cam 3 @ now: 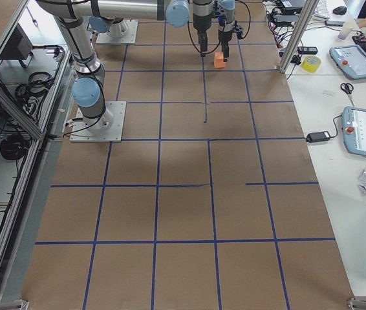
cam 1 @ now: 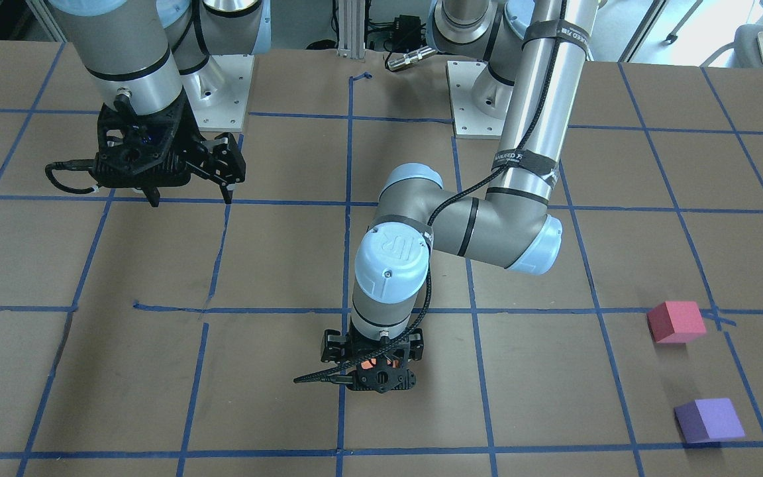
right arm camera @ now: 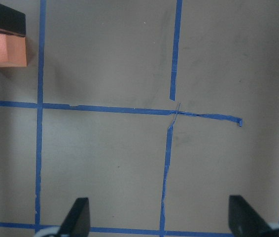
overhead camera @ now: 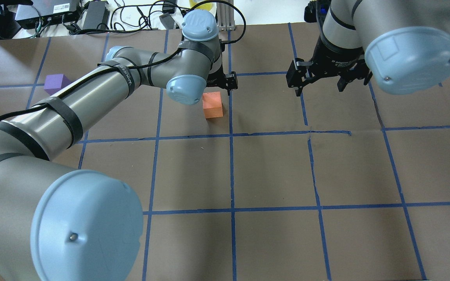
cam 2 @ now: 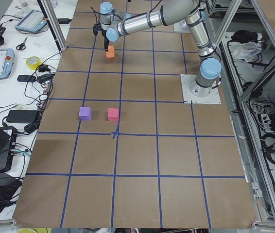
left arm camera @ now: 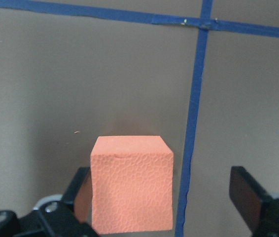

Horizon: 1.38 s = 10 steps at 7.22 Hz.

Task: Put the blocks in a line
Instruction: 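Reach the left gripper to the orange cube while the right gripper releases and withdraws, then grasp the orange cube with the left gripper and lift it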

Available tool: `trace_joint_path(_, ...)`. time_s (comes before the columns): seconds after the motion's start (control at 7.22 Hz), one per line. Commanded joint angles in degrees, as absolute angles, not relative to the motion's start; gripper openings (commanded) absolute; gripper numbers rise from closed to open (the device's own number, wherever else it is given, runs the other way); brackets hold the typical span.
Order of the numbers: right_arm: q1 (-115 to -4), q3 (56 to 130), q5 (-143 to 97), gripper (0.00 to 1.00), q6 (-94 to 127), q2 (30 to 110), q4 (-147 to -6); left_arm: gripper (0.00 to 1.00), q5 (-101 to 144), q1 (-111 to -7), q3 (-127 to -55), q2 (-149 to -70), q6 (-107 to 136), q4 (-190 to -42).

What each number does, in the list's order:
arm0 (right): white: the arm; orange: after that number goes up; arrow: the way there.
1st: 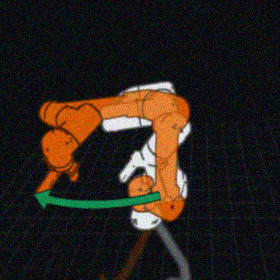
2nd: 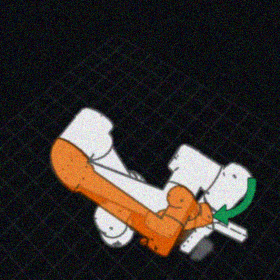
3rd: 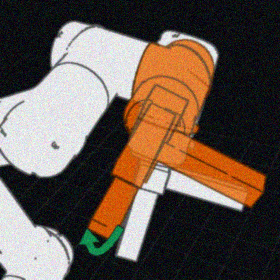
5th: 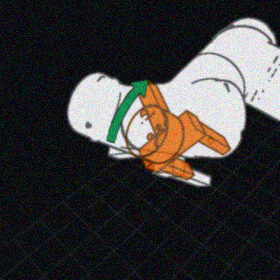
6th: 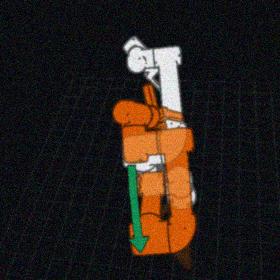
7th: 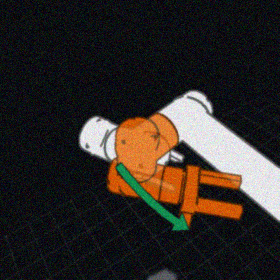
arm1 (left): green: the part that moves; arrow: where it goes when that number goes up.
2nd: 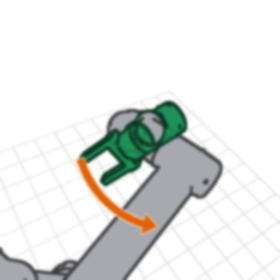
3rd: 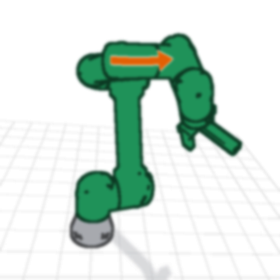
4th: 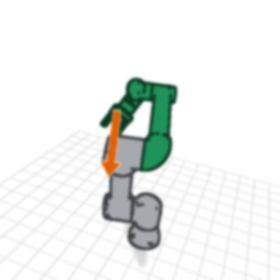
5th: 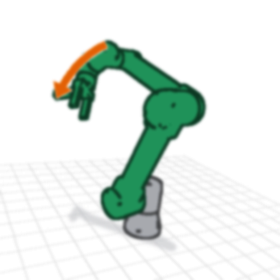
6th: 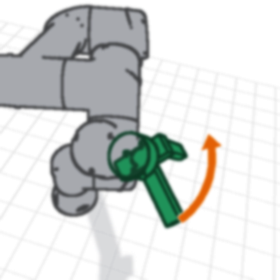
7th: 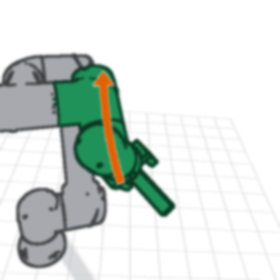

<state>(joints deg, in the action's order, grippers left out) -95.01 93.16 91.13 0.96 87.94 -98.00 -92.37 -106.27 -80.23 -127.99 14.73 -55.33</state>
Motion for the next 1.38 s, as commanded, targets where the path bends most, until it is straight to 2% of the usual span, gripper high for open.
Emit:
trace_joint_path(0.0, -94.7, 93.3, 90.7, 1.0, 0.7, 88.3, -97.6, 1.0, -95.7, -106.3, -80.0, -128.0, 13.7, -56.6)
trace_joint_path(0.28, -94.6, 93.6, 89.4, 1.0, 1.1, 91.4, -96.2, 1.0, -95.7, -106.3, -81.3, -128.3, 15.8, -56.9)
trace_joint_path(0.55, -94.6, 93.7, 89.3, 1.0, 0.7, 92.4, -93.4, 0.91, -94.8, -106.3, -81.7, -128.3, 18.3, -57.7)
trace_joint_path(0.83, -94.0, 93.9, 89.3, 1.0, 0.7, 92.0, -93.7, 0.9, -94.0, -106.3, -81.7, -128.8, 18.5, -57.7)
trace_joint_path(0.97, -93.3, 93.9, 89.3, 1.0, 1.1, 91.8, -94.4, 0.73, -94.0, -106.4, -81.7, -128.8, 18.5, -57.7)
trace_joint_path(1.11, -92.5, 93.4, 89.2, 1.0, 1.7, 91.3, -94.7, 0.65, -94.0, -106.5, -81.7, -128.8, 19.2, -58.0)
trace_joint_path(1.25, -92.5, 93.3, 90.2, 1.0, 1.7, 91.3, -94.6, 0.52, -94.1, -106.8, -81.7, -128.6, 19.9, -58.4)
